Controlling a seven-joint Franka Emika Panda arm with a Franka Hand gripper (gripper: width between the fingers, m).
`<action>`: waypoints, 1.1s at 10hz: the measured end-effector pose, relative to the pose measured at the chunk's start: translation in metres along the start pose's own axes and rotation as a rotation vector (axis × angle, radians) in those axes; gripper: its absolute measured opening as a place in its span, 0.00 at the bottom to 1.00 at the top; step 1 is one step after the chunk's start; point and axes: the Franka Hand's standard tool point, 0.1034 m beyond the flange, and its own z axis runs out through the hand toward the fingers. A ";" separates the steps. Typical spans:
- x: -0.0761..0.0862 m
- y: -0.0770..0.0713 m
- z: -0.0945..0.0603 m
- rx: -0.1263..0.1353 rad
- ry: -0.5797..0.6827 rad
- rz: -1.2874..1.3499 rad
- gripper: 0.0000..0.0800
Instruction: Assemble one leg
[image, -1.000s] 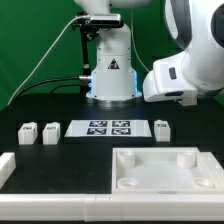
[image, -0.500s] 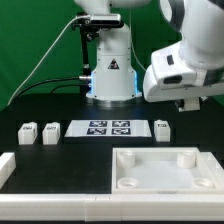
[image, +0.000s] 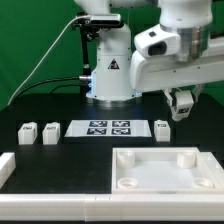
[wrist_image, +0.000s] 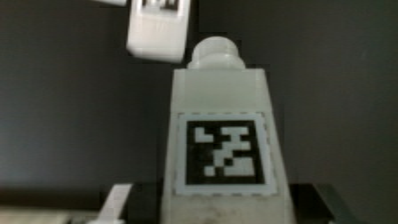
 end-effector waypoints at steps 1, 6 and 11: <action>0.019 0.001 -0.009 -0.004 0.098 -0.009 0.36; 0.047 0.010 -0.023 -0.034 0.403 -0.044 0.36; 0.082 0.019 -0.029 -0.034 0.426 -0.052 0.36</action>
Offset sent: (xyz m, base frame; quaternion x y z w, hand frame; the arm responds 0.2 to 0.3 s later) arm 0.0490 -0.0017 0.0266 0.0105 0.1693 -0.0309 0.9850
